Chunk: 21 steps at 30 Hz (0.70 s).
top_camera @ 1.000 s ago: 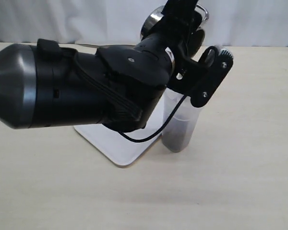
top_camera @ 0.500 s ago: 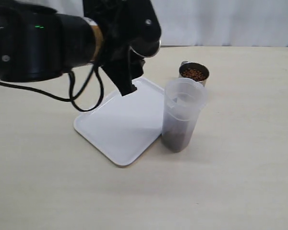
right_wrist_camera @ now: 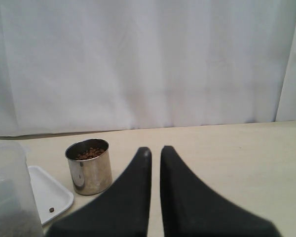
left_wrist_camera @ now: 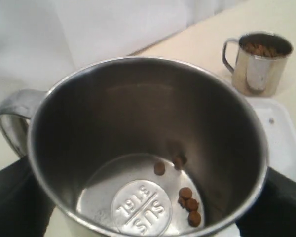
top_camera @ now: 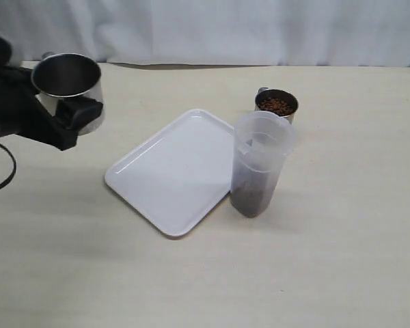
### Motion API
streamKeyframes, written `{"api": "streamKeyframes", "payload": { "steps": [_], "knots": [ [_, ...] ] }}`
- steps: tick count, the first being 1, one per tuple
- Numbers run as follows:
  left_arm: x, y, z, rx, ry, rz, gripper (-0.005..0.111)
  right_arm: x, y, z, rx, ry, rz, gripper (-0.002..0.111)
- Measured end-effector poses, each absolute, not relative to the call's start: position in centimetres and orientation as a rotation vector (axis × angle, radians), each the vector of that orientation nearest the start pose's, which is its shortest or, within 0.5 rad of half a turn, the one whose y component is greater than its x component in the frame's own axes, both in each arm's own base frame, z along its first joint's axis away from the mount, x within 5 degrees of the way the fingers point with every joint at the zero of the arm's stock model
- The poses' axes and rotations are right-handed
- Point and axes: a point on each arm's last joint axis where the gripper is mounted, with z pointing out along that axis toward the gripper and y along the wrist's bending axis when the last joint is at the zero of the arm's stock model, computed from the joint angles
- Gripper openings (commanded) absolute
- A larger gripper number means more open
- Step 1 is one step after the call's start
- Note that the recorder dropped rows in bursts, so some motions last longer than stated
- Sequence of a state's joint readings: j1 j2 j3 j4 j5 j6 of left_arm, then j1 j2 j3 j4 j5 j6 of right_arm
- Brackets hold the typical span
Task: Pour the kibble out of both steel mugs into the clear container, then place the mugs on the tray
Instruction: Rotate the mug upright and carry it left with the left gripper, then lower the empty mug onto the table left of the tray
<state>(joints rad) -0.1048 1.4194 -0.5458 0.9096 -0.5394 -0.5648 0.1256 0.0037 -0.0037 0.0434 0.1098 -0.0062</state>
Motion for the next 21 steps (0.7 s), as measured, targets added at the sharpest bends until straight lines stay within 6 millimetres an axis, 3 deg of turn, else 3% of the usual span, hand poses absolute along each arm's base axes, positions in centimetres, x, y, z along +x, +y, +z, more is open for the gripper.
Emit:
{"api": "streamKeyframes", "payload": {
  "steps": [7,17,21],
  "knots": [
    [25.1,-4.4,18.2,0.508,1.839,-0.328,0.0,5.6,0.8,20.4,-0.074,1.593,0.13,0.005],
    [26.4,-3.9,9.8,0.501,2.052,-0.304,0.0,5.6,0.8,20.4,-0.074,1.593,0.13,0.005],
    [26.5,-4.0,8.1,0.499,2.04,-0.317,0.0,5.6,0.8,20.4,-0.074,1.593,0.13,0.005]
  ]
}}
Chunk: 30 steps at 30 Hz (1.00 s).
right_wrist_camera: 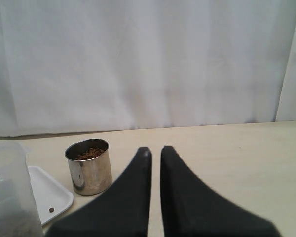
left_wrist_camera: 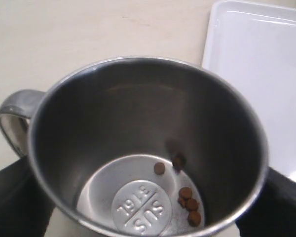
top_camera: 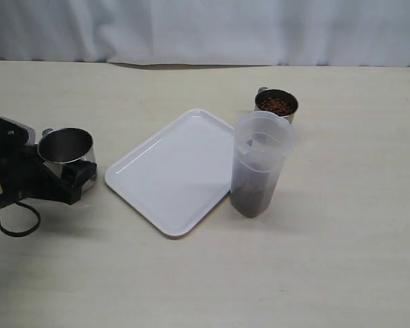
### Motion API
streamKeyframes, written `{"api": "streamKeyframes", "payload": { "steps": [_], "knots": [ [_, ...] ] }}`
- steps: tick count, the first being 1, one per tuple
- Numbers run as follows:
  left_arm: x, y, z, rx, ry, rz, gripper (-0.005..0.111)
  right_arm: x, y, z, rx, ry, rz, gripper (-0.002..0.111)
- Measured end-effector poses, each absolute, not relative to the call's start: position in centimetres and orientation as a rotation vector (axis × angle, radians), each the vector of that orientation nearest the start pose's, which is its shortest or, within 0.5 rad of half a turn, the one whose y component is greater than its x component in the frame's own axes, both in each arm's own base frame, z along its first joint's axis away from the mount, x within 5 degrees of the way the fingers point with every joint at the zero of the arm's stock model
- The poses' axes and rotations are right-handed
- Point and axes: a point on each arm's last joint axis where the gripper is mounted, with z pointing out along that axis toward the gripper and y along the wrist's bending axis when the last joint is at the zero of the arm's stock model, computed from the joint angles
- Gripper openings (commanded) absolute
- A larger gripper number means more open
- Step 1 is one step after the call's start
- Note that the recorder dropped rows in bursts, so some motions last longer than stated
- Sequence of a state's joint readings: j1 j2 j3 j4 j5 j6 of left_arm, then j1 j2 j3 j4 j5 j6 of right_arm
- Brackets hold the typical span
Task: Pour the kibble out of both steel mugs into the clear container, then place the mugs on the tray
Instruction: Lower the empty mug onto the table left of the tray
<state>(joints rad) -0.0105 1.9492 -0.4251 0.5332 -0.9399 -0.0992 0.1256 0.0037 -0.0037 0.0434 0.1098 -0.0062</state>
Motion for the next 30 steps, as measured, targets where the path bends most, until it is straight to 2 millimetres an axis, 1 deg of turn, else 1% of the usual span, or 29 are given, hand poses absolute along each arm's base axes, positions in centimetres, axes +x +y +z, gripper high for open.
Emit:
{"api": "streamKeyframes", "payload": {
  "steps": [4,5,7,8,9,11,13,14,15,16,18,27,30],
  "knots": [
    [26.5,-4.1,7.8,0.507,2.02,-0.317,0.001,5.6,0.8,20.4,-0.074,1.593,0.13,0.005],
    [26.6,-4.1,7.8,0.516,2.015,-0.309,0.003,5.6,0.8,20.4,-0.074,1.593,0.13,0.005],
    [26.6,-4.1,7.8,0.532,2.005,-0.297,0.012,5.6,0.8,20.4,-0.074,1.593,0.13,0.005],
    [26.6,-4.1,7.8,0.537,2.003,-0.294,0.019,5.6,0.8,20.4,-0.074,1.593,0.13,0.005],
    [26.6,-4.1,7.8,0.542,2.003,-0.291,0.028,5.6,0.8,20.4,-0.074,1.593,0.13,0.005],
    [26.6,-4.0,7.8,0.549,2.008,-0.286,0.049,5.6,0.8,20.4,-0.074,1.593,0.13,0.005],
    [26.5,-4.0,7.7,0.554,2.021,-0.281,0.075,5.6,0.8,20.4,-0.074,1.593,0.13,0.005],
    [26.5,-4.0,7.6,0.558,2.031,-0.277,0.085,5.6,0.8,20.4,-0.074,1.593,0.13,0.005],
    [26.4,-4.0,7.5,0.559,2.036,-0.276,0.093,5.6,0.8,20.4,-0.074,1.593,0.13,0.005],
    [26.4,-3.9,7.4,0.562,2.049,-0.272,0.097,5.6,0.8,20.4,-0.074,1.593,0.13,0.005],
    [26.3,-3.9,7.3,0.565,2.061,-0.269,0.1,5.6,0.8,20.4,-0.074,1.593,0.13,0.005],
    [26.2,-3.8,7.1,0.575,2.092,-0.261,0.1,5.6,0.8,20.4,-0.074,1.593,0.13,0.005],
    [25.6,-3.7,7.8,0.588,2.108,-0.252,0.1,5.6,0.8,20.4,-0.074,1.593,0.13,0.005]
  ]
}}
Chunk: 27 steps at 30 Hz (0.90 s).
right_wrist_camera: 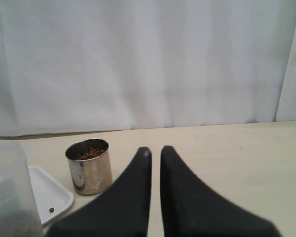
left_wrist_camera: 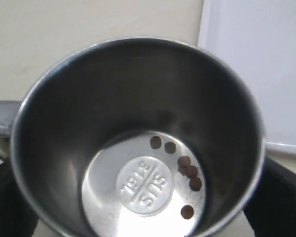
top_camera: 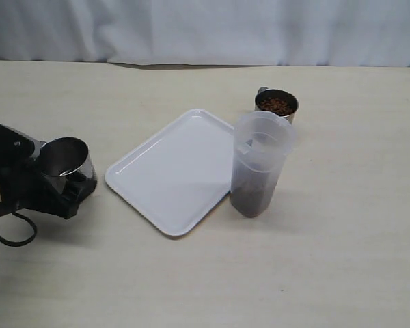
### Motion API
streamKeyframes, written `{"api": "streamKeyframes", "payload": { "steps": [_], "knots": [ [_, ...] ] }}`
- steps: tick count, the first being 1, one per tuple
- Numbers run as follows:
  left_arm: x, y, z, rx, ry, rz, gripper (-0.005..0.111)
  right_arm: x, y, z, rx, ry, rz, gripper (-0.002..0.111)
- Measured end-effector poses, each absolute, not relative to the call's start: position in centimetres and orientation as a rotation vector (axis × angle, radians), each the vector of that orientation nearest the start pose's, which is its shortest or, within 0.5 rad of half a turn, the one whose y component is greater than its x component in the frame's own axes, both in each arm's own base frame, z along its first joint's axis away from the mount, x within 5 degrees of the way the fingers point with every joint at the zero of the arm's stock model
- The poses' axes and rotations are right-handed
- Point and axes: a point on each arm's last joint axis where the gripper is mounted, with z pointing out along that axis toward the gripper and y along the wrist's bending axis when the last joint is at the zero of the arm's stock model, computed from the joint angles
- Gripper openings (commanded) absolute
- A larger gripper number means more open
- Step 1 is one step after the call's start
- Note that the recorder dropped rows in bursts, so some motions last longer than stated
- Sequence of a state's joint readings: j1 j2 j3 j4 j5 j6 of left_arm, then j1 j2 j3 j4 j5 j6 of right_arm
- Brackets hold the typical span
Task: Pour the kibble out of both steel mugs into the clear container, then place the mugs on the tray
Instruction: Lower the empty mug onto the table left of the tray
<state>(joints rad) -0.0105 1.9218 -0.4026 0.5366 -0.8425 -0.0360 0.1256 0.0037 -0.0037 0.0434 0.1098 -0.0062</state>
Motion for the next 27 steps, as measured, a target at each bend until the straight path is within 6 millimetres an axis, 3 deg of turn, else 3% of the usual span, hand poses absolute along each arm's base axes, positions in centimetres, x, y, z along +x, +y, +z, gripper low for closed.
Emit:
{"api": "streamKeyframes", "payload": {
  "steps": [14,27],
  "knots": [
    [22.9,-3.3,13.3,0.537,2.041,-0.179,0.1,5.6,0.8,20.4,-0.074,1.593,0.13,0.005],
    [21.1,-2.3,17.0,0.258,2.104,-0.188,0.099,5.6,0.8,20.4,-0.074,1.593,0.13,0.005]
  ]
}}
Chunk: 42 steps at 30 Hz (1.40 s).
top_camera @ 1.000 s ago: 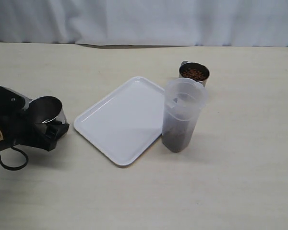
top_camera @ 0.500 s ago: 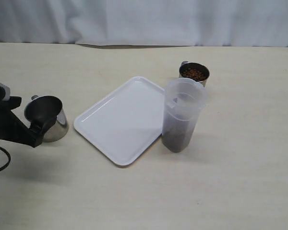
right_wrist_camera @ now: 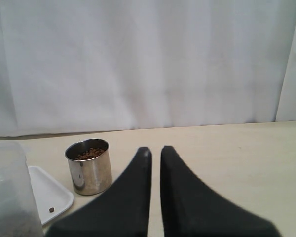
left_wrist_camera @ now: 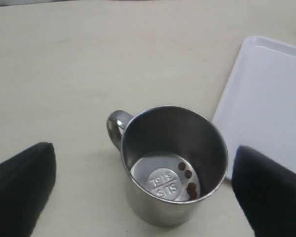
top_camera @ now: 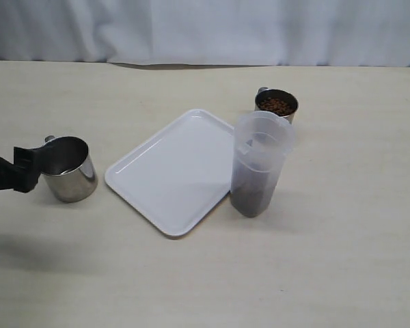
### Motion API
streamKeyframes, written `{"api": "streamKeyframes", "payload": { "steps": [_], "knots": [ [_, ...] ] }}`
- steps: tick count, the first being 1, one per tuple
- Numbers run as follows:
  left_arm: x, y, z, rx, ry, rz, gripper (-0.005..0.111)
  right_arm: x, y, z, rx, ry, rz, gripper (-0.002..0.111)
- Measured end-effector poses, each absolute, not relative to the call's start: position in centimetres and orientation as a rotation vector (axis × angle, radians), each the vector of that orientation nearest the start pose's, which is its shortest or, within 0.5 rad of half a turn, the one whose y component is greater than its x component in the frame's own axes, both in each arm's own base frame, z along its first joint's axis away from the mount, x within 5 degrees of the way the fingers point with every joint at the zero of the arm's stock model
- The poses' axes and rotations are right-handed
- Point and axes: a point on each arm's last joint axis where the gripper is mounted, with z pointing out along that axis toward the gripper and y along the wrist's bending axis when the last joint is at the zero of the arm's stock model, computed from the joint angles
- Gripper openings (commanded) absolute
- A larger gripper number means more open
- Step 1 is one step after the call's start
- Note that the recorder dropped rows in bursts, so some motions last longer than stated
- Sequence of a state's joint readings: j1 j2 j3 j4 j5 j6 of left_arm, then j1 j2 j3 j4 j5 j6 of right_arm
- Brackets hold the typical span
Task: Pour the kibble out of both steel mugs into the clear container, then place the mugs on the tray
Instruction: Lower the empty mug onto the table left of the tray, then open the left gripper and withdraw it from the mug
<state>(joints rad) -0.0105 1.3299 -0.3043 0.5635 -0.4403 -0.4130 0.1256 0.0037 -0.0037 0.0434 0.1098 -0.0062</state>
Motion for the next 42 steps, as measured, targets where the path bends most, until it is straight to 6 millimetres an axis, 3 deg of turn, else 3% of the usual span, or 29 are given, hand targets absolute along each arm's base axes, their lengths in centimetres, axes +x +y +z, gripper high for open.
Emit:
{"api": "streamKeyframes", "payload": {
  "steps": [2,5,10,11,12,15,19,24,29,42],
  "knots": [
    [20.8,-2.4,17.8,0.252,2.083,-0.202,0.097,5.6,0.8,20.4,-0.074,1.593,0.13,0.005],
    [20.2,-2.7,18.9,0.278,2.042,-0.236,0.081,5.6,0.8,20.4,-0.074,1.593,0.13,0.005],
    [18.9,-3.2,20.8,0.319,1.969,-0.285,0.026,5.6,0.8,20.4,-0.074,1.593,0.13,0.005],
    [18.6,-3.3,21.3,0.326,1.949,-0.294,0.009,5.6,0.8,20.4,-0.074,1.593,0.13,0.005],
    [17.8,-3.6,22.2,0.343,1.905,-0.322,0.002,5.6,0.8,20.4,-0.074,1.593,0.13,0.005],
    [15.9,-4.1,23.3,0.365,1.812,-0.385,0.0,5.6,0.8,20.4,-0.074,1.593,0.13,0.005],
    [11.1,-4.1,23.4,0.3,1.62,-0.437,0.0,5.6,0.8,20.4,-0.074,1.593,0.13,0.005],
    [6.9,-2.2,22.2,0.127,1.473,-0.271,0.0,5.6,0.8,20.4,-0.074,1.593,0.13,0.005],
    [5.7,-0.3,21.5,-0.057,1.478,-0.123,0.0,5.6,0.8,20.4,-0.074,1.593,0.13,0.005],
    [5.6,1.0,20.5,-0.223,1.566,-0.055,0.0,5.6,0.8,20.4,-0.074,1.593,0.13,0.005]
  ]
}}
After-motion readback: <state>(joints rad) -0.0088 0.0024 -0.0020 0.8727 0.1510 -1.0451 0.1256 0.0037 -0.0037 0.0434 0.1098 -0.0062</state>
